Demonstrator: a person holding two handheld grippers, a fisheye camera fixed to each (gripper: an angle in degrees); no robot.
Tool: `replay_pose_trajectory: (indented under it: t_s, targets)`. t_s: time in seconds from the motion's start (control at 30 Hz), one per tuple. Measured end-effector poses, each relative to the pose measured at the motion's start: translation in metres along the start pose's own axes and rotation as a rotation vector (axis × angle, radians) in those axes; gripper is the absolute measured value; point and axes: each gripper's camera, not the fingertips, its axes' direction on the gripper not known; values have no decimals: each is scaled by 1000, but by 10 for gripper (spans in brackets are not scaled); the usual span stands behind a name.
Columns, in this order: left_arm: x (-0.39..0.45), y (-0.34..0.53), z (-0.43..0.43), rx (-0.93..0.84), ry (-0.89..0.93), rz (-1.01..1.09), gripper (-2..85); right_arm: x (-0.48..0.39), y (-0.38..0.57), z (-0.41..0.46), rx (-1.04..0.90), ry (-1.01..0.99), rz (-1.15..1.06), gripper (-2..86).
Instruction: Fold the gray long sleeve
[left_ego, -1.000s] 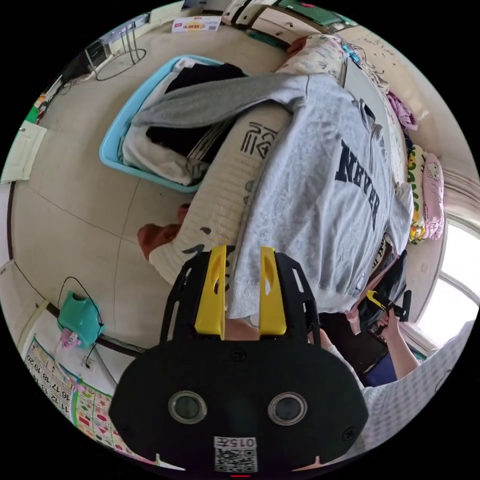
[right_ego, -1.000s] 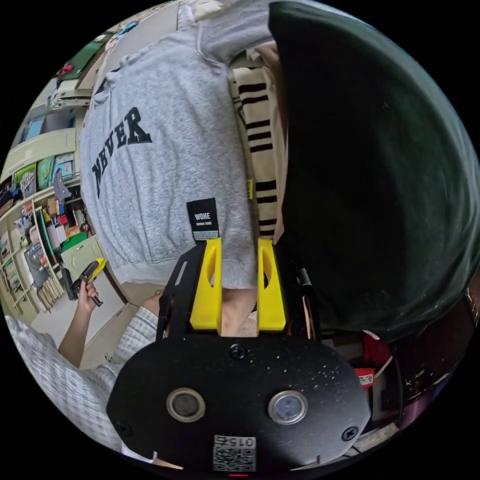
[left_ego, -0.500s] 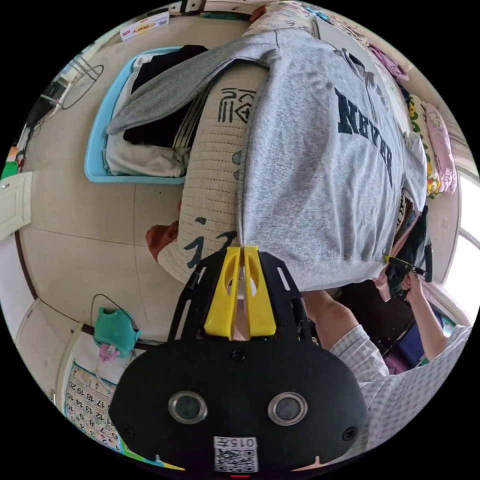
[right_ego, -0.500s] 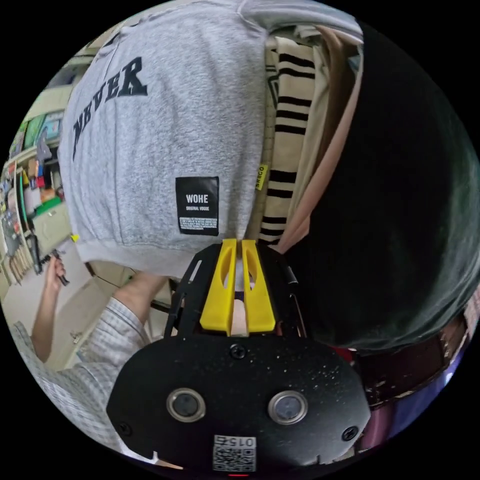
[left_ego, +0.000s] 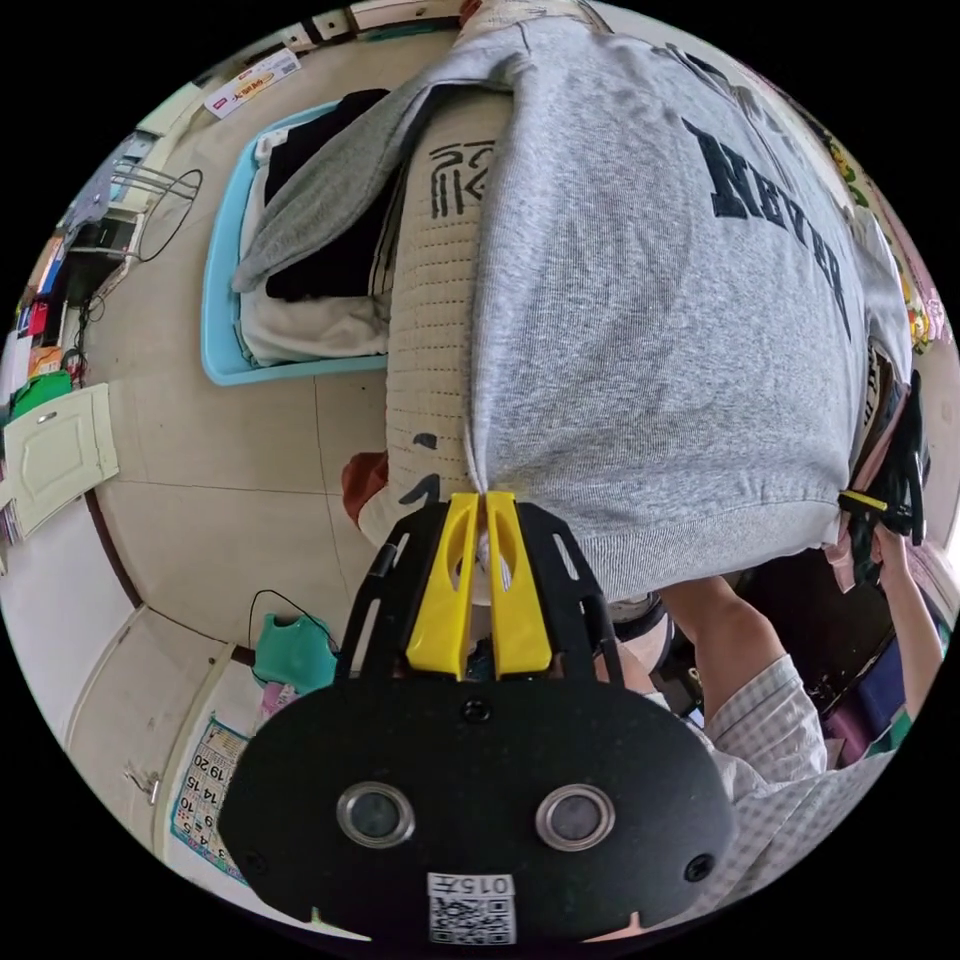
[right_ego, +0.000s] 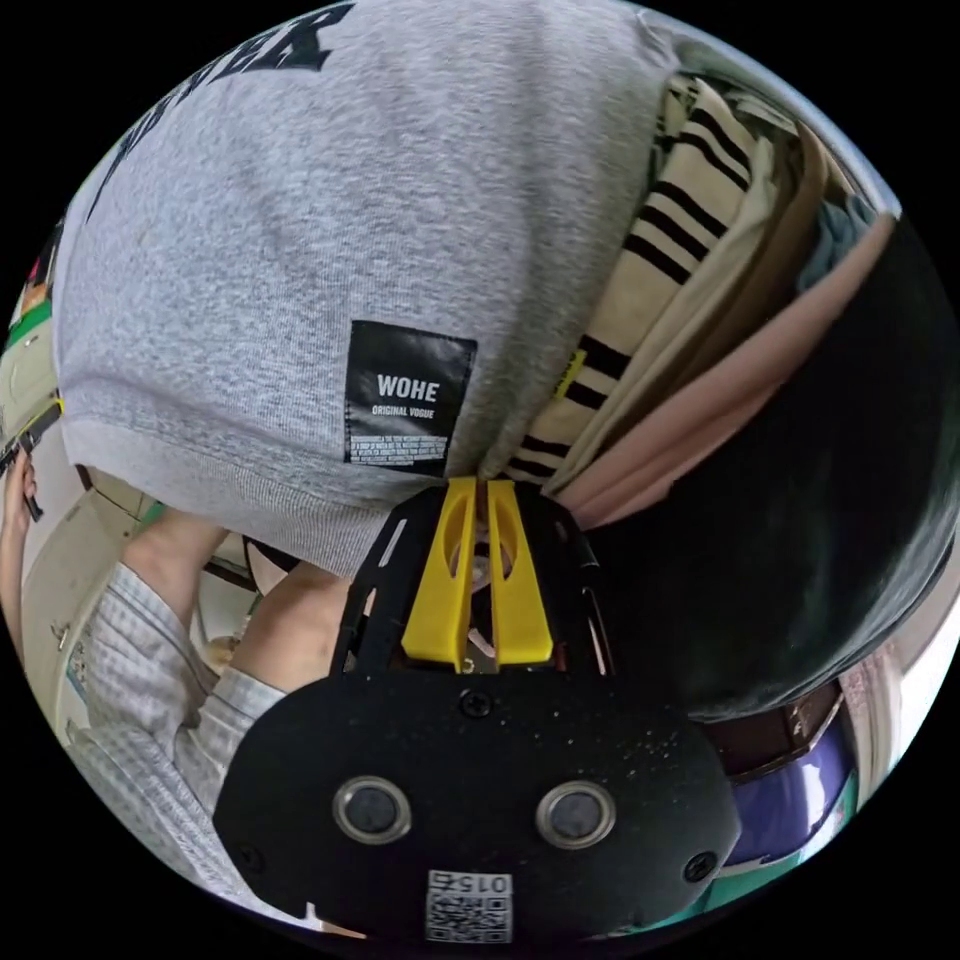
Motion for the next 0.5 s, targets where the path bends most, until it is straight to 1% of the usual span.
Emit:
replay_pose_trajectory:
  t_s: [0.07,0.2,0.23,0.37,0.43,0.5]
  targets:
    - [6,1,-6,-18,27,-4,-1,10,12,-9,8,-62,45,18]
    - [13,11,-29,-43,173,-40,5,38,58,-44,65,-233,149,42]
    - [15,14,-33,-40,181,-38,5,40,66,-50,73,-246,165,44]
    - [45,32,-69,-31,90,63,3,49,135,-83,125,-238,264,16]
    - [62,36,-83,-13,76,113,2,51,167,-95,164,-280,317,9]
    - [90,35,-102,32,95,178,0,52,209,-110,239,-380,403,5]
